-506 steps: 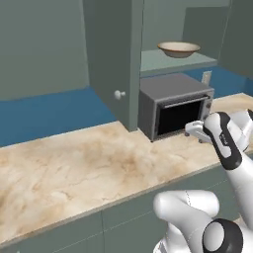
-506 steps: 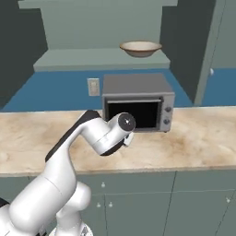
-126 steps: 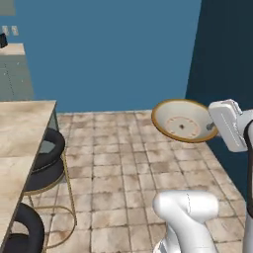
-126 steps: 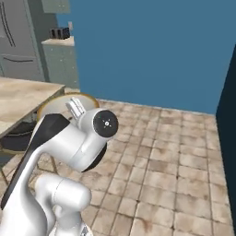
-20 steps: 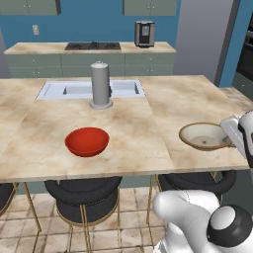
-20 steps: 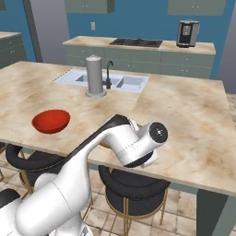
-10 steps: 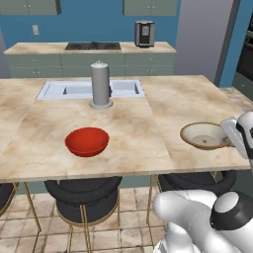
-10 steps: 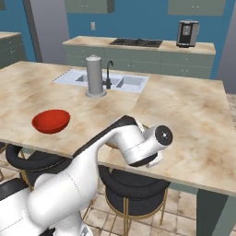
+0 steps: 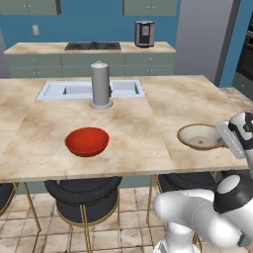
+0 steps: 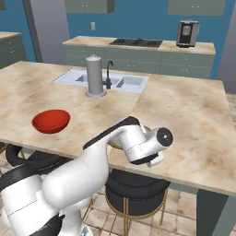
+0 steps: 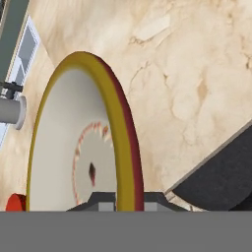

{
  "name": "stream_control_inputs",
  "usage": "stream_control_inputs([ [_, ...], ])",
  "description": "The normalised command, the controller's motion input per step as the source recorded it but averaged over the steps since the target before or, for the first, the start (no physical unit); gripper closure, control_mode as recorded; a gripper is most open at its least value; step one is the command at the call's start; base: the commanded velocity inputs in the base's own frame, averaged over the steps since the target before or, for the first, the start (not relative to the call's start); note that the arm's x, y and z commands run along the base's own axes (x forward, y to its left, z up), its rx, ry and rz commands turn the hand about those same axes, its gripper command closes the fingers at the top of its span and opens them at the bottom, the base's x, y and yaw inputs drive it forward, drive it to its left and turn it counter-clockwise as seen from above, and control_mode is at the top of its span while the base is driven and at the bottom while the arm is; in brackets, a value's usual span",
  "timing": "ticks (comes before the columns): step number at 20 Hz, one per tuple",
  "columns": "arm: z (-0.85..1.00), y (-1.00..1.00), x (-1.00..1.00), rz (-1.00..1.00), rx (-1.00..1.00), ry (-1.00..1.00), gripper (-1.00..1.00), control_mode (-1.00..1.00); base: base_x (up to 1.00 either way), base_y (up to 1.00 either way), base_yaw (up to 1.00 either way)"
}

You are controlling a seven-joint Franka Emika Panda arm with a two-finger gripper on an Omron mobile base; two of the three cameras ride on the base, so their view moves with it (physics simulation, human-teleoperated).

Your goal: Pick up the bowls from the cabinet and place each bowl in front of a stool on the dining counter.

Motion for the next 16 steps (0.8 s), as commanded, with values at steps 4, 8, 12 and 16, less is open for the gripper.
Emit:
stream_control_inputs([
  [4, -0.30, -0.02, 0.35, 0.00, 0.00, -0.01, 1.00, -1.00, 0.00, 0.00, 0.00],
  [8, -0.28, -0.14, 0.34, 0.00, 0.00, -0.05, 1.00, -1.00, 0.00, 0.00, 0.00],
  [12, -0.24, -0.17, 0.29, 0.00, 0.00, -0.05, 1.00, -1.00, 0.00, 0.00, 0.00],
  [16, -0.21, -0.15, 0.25, 0.00, 0.00, -0.02, 1.00, -1.00, 0.00, 0.00, 0.00],
])
